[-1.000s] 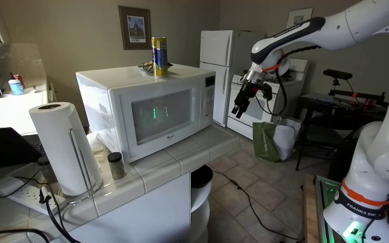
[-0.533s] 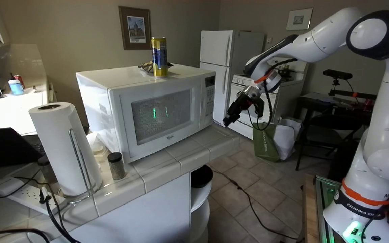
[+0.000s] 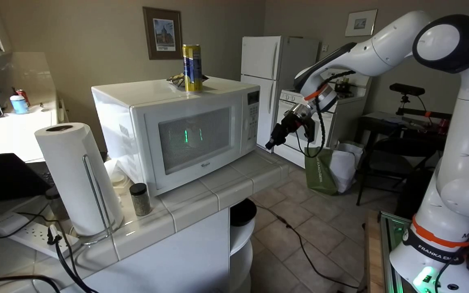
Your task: Open the microwave door.
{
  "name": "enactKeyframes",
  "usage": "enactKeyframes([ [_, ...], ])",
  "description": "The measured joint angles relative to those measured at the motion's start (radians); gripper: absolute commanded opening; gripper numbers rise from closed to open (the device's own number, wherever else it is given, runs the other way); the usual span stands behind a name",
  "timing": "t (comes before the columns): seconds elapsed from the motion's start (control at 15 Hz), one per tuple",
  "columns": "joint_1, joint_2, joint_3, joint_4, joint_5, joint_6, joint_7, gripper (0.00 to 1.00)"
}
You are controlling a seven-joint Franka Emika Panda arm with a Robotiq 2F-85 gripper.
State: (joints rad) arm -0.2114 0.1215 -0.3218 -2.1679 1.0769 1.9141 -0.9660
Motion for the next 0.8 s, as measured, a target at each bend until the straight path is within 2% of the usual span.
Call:
enactKeyframes([
  [0.2,-0.007,0.001,0.007,0.001,0.003,0.000,0.013,0.00],
  [0.8,-0.035,0.034,0.029,0.019,0.056,0.012,0.192,0.00],
])
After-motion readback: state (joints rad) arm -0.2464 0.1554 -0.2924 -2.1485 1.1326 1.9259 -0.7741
